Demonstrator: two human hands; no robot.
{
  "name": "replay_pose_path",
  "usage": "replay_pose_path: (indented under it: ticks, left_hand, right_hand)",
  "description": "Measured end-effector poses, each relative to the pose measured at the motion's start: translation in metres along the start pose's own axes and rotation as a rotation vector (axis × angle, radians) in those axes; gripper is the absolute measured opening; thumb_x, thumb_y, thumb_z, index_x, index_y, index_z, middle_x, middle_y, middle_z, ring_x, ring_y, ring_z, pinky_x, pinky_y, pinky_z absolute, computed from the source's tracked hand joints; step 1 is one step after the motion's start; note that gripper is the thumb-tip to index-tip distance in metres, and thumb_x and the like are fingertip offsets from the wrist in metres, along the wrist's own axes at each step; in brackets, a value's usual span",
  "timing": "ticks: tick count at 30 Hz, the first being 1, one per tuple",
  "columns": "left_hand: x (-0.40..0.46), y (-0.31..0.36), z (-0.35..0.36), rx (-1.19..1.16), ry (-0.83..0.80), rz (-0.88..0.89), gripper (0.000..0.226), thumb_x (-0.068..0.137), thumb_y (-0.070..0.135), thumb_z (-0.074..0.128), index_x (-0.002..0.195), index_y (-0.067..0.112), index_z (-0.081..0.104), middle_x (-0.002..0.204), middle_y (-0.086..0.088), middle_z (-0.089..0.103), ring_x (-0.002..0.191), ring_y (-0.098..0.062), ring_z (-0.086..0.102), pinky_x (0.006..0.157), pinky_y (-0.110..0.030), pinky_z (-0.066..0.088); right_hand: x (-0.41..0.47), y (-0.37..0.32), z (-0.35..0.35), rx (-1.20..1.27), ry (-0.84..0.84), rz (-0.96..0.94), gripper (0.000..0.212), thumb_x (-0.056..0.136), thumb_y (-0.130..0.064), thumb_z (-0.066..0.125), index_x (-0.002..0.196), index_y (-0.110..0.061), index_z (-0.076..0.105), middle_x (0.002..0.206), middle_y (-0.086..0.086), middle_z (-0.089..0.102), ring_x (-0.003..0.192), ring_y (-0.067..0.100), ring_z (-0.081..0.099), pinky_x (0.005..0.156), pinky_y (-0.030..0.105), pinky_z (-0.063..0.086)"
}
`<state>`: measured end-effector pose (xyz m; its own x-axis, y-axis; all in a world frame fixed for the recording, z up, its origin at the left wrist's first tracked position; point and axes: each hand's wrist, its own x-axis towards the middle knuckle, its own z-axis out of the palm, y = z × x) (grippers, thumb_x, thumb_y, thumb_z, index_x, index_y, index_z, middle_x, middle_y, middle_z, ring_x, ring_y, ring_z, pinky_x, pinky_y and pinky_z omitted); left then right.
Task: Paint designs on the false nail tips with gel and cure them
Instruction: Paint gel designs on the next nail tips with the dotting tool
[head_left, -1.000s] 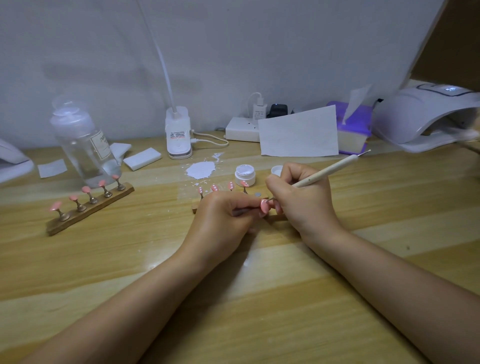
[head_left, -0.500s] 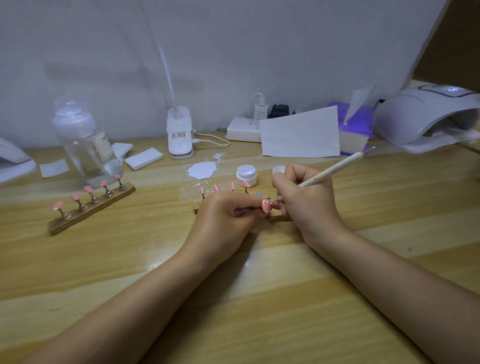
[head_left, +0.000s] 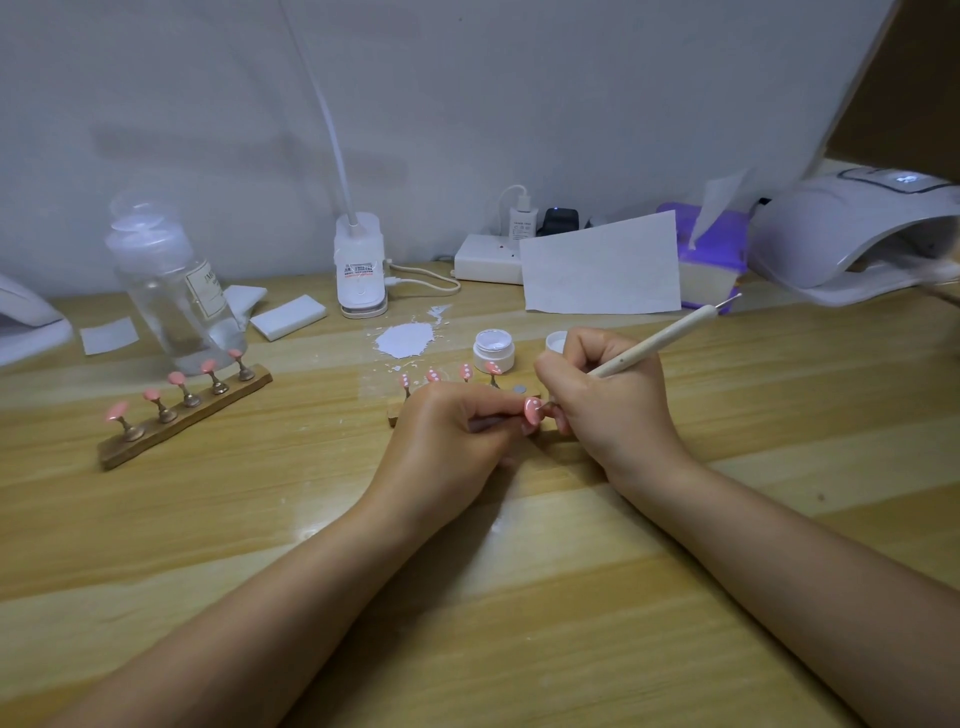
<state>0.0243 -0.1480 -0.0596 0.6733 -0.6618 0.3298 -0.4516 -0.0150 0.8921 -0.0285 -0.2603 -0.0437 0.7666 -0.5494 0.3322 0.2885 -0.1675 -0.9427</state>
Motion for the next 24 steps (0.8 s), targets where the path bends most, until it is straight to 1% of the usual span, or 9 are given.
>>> replay_pose_path:
  ticks: [3, 7, 13, 20, 22, 24]
  left_hand:
    - [0.0001, 0.0002, 0.0002, 0.001, -0.008, -0.004, 0.040, 0.081, -0.003, 0.063, 0.077, 0.036, 0.068, 0.068, 0.023, 0.069, 0.066, 0.009, 0.061, 0.054, -0.012, 0.050]
    - [-0.0002, -0.0013, 0.0007, -0.024, 0.000, -0.011, 0.037, 0.081, -0.003, 0.063, 0.075, 0.033, 0.069, 0.067, 0.021, 0.069, 0.067, 0.009, 0.062, 0.052, -0.011, 0.049]
    - [0.0003, -0.0013, 0.0006, -0.026, -0.008, -0.002, 0.039, 0.081, -0.003, 0.062, 0.077, 0.035, 0.068, 0.068, 0.022, 0.068, 0.067, 0.010, 0.061, 0.053, -0.011, 0.049]
    - [0.0004, -0.0014, 0.0006, -0.026, -0.024, 0.010, 0.042, 0.082, -0.004, 0.061, 0.079, 0.037, 0.067, 0.067, 0.025, 0.067, 0.070, 0.012, 0.061, 0.053, -0.010, 0.049]
    - [0.0006, -0.0014, 0.0006, -0.012, -0.020, 0.017, 0.043, 0.082, -0.005, 0.061, 0.079, 0.038, 0.067, 0.067, 0.025, 0.067, 0.068, 0.012, 0.060, 0.053, -0.011, 0.050]
    - [0.0009, -0.0020, 0.0002, 0.007, -0.011, 0.021, 0.042, 0.081, -0.002, 0.062, 0.080, 0.039, 0.066, 0.068, 0.024, 0.068, 0.067, 0.009, 0.060, 0.055, -0.016, 0.053]
  right_hand:
    - [-0.0006, -0.0004, 0.0004, -0.008, 0.000, -0.002, 0.040, 0.076, 0.007, 0.053, 0.047, -0.009, 0.030, 0.026, -0.008, 0.036, 0.025, 0.002, 0.037, 0.033, 0.011, 0.029]
    - [-0.0004, -0.0001, 0.0008, -0.009, 0.009, 0.003, 0.041, 0.076, 0.008, 0.052, 0.047, -0.010, 0.029, 0.025, -0.009, 0.036, 0.024, 0.002, 0.037, 0.033, 0.010, 0.027]
    - [-0.0005, 0.0006, 0.0006, -0.015, 0.012, 0.012, 0.039, 0.075, 0.005, 0.053, 0.047, -0.010, 0.031, 0.026, -0.007, 0.037, 0.025, 0.001, 0.038, 0.033, 0.012, 0.028]
    - [-0.0002, 0.0004, 0.0007, -0.012, 0.008, 0.006, 0.040, 0.075, 0.007, 0.052, 0.046, -0.010, 0.030, 0.026, -0.007, 0.037, 0.025, 0.001, 0.039, 0.034, 0.011, 0.029]
    - [-0.0004, 0.0005, 0.0007, -0.016, 0.007, 0.002, 0.041, 0.075, 0.006, 0.053, 0.046, -0.011, 0.030, 0.026, -0.007, 0.037, 0.025, 0.001, 0.038, 0.034, 0.011, 0.029]
    - [-0.0003, 0.0000, 0.0009, -0.010, 0.010, 0.001, 0.042, 0.075, 0.008, 0.052, 0.046, -0.011, 0.029, 0.025, -0.007, 0.036, 0.024, 0.001, 0.038, 0.033, 0.011, 0.029]
